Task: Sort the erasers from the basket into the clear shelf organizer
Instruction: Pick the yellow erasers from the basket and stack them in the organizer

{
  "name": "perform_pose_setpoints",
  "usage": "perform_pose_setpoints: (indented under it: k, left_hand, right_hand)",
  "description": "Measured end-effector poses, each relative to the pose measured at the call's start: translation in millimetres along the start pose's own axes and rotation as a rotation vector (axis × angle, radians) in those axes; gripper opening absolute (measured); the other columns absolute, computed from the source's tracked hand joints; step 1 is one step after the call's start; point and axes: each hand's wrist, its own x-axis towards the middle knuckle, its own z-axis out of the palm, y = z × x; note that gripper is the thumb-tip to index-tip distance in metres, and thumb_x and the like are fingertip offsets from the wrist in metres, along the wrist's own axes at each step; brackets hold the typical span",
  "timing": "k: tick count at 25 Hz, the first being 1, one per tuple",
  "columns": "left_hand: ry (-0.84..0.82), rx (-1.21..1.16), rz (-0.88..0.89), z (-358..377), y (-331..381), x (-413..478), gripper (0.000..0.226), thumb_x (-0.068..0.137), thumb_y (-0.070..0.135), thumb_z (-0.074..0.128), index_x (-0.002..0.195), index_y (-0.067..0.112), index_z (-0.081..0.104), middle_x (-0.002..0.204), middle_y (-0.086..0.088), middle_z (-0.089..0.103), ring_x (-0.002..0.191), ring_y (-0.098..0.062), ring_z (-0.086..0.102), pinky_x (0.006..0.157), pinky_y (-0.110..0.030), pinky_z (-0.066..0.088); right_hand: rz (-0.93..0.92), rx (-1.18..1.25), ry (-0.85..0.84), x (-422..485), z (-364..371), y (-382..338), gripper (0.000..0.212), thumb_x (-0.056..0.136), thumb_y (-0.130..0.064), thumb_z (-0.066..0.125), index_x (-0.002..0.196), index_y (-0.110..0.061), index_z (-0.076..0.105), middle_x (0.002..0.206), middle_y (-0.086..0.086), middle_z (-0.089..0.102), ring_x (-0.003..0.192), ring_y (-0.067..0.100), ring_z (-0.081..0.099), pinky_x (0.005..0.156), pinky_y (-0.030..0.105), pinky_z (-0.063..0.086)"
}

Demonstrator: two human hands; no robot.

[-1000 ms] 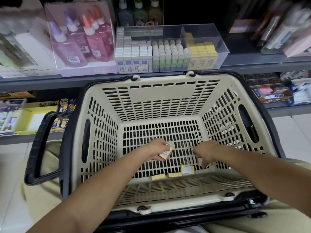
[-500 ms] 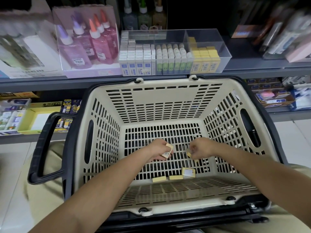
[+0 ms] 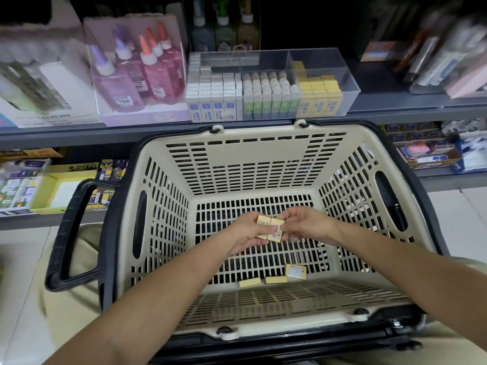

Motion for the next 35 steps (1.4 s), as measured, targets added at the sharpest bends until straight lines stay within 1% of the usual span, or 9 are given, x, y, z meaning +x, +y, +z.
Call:
perform_pose_setpoints:
  k: [5, 9, 14, 19, 22, 26, 28, 31, 35]
  left_hand:
    - [0.075, 0.116, 0.012, 1, -2, 3, 0.02, 0.081, 0.004, 0.068, 0.096, 0.011, 0.056, 0.095, -0.009, 0.067, 0.082, -0.016, 0.065, 0.066, -0.022, 0.053]
    - [0.103, 0.13, -0.049, -7, -2, 2, 0.021, 0.082, 0.002, 0.066, 0.096, 0.012, 0.053, 0.098, -0.01, 0.065, 0.083, -0.016, 0.065, 0.062, -0.021, 0.056]
    - [0.046, 0.136, -0.112, -3, -3, 1, 0.029, 0.083, 0.003, 0.066, 0.107, 0.006, 0.051, 0.098, -0.013, 0.063, 0.077, -0.015, 0.062, 0.05, -0.019, 0.051]
    - [0.03, 0.127, -0.104, -10, -1, -1, 0.025, 0.082, 0.001, 0.064, 0.102, 0.008, 0.05, 0.104, -0.018, 0.062, 0.083, -0.023, 0.066, 0.056, -0.023, 0.054]
    - [0.07, 0.126, -0.122, -18, 0, 0, 0.035, 0.084, 0.004, 0.063, 0.116, 0.003, 0.048, 0.106, -0.019, 0.063, 0.087, -0.025, 0.067, 0.062, -0.027, 0.057]
    - [-0.092, 0.068, -0.218, -19, 2, -6, 0.034, 0.088, 0.031, 0.062, 0.112, 0.008, 0.056, 0.099, -0.014, 0.069, 0.087, -0.024, 0.069, 0.072, -0.032, 0.058]
    - [-0.176, -0.024, -0.226, -15, 4, -8, 0.039, 0.085, 0.038, 0.062, 0.11, 0.008, 0.058, 0.095, -0.012, 0.069, 0.087, -0.024, 0.069, 0.067, -0.028, 0.058]
    - [-0.22, -0.09, -0.189, -13, 6, -8, 0.045, 0.074, 0.024, 0.072, 0.112, 0.005, 0.056, 0.092, -0.011, 0.069, 0.086, -0.021, 0.069, 0.065, -0.024, 0.056]
    - [-0.107, -0.084, -0.171, -21, 6, -8, 0.037, 0.076, 0.009, 0.072, 0.109, 0.007, 0.056, 0.089, -0.01, 0.071, 0.081, -0.02, 0.07, 0.061, -0.025, 0.056]
  right_hand:
    - [0.116, -0.312, 0.023, -1, -4, 7, 0.024, 0.085, -0.019, 0.066, 0.106, -0.014, 0.055, 0.084, 0.0, 0.065, 0.07, 0.008, 0.058, 0.058, 0.018, 0.046]
    - [0.216, -0.921, -0.167, 0, 5, 28, 0.028, 0.085, -0.023, 0.066, 0.11, -0.013, 0.06, 0.112, 0.001, 0.061, 0.098, 0.014, 0.056, 0.086, 0.024, 0.046]
    - [0.239, -0.966, -0.214, 1, 14, 39, 0.036, 0.082, -0.017, 0.069, 0.116, -0.012, 0.058, 0.103, 0.001, 0.057, 0.089, 0.015, 0.052, 0.072, 0.023, 0.042]
    - [0.199, -0.895, -0.267, 2, 15, 28, 0.014, 0.082, -0.01, 0.065, 0.094, -0.013, 0.058, 0.084, -0.001, 0.06, 0.071, 0.009, 0.057, 0.062, 0.017, 0.048]
    - [0.079, -0.682, -0.15, 1, 4, 2, 0.012, 0.083, -0.009, 0.065, 0.087, -0.014, 0.056, 0.085, 0.001, 0.063, 0.068, 0.006, 0.061, 0.068, 0.021, 0.053]
    - [-0.146, -0.504, 0.014, -3, 7, -11, 0.016, 0.08, -0.008, 0.067, 0.081, -0.017, 0.054, 0.089, -0.004, 0.06, 0.062, 0.004, 0.056, 0.053, 0.014, 0.045]
    - [-0.223, -0.493, 0.056, -2, 13, -7, 0.02, 0.081, -0.007, 0.067, 0.077, -0.021, 0.054, 0.089, -0.005, 0.06, 0.076, 0.011, 0.058, 0.062, 0.018, 0.049]
    - [-0.259, -0.414, 0.071, 1, 12, -5, 0.022, 0.08, -0.002, 0.068, 0.075, -0.021, 0.057, 0.086, -0.002, 0.062, 0.083, 0.017, 0.062, 0.08, 0.031, 0.055]
    - [-0.135, -0.419, 0.1, 6, 5, 4, 0.014, 0.083, -0.008, 0.066, 0.083, -0.019, 0.057, 0.09, 0.003, 0.063, 0.081, 0.019, 0.063, 0.08, 0.034, 0.056]
